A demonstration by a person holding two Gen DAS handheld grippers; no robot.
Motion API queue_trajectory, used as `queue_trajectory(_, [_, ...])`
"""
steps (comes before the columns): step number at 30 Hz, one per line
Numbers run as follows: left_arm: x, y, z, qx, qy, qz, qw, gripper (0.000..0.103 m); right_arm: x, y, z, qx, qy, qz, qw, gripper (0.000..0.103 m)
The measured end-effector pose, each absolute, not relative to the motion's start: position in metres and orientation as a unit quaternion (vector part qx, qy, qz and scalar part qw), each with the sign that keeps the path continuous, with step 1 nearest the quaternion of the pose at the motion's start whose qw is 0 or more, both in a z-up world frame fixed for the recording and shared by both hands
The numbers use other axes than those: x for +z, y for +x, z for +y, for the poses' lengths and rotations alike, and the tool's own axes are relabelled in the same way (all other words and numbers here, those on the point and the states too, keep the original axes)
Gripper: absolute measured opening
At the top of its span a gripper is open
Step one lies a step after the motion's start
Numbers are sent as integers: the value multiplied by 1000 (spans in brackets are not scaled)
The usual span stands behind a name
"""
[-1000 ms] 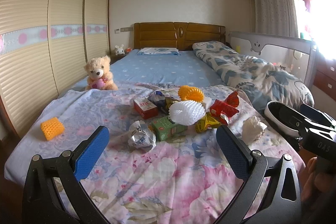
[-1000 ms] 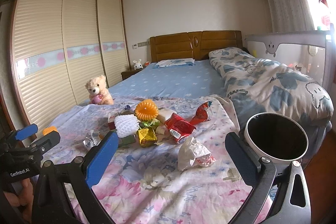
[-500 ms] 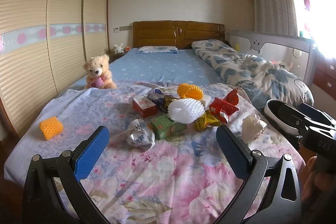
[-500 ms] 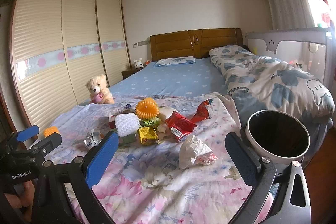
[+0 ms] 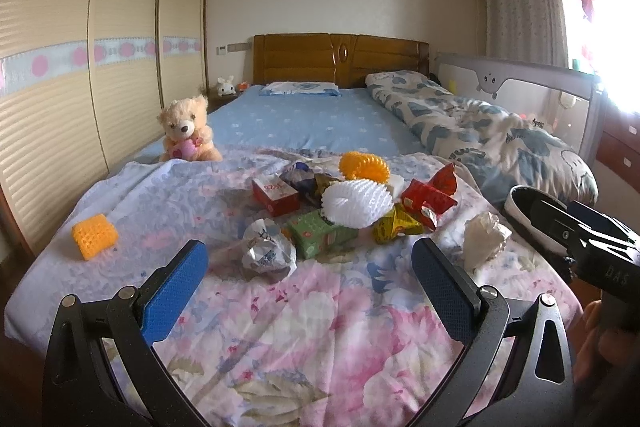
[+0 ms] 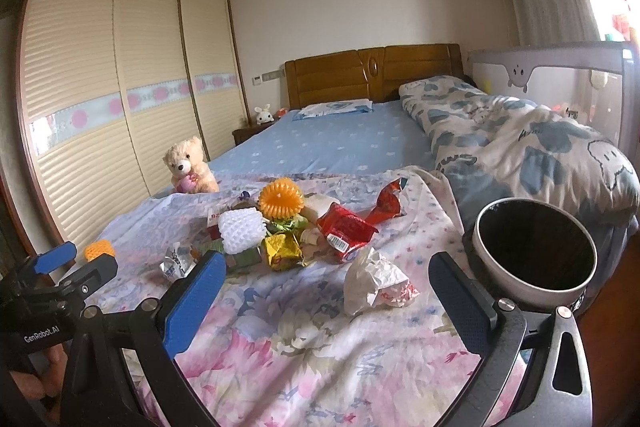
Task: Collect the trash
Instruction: 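Grasp the silver foil wrapper with the left tool while the right tool grasps the white tissue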
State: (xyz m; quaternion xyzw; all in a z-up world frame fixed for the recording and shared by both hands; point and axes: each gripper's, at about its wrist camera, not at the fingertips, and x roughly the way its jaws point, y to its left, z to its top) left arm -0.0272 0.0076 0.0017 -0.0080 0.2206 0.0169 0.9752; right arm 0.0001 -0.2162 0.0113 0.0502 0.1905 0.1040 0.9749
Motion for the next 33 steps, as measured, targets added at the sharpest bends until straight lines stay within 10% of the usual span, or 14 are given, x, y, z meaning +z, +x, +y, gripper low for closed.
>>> queue_trajectory(33, [-79, 104, 75, 62, -54, 398, 914, 93, -46, 100, -238, 78, 68, 330, 938, 97])
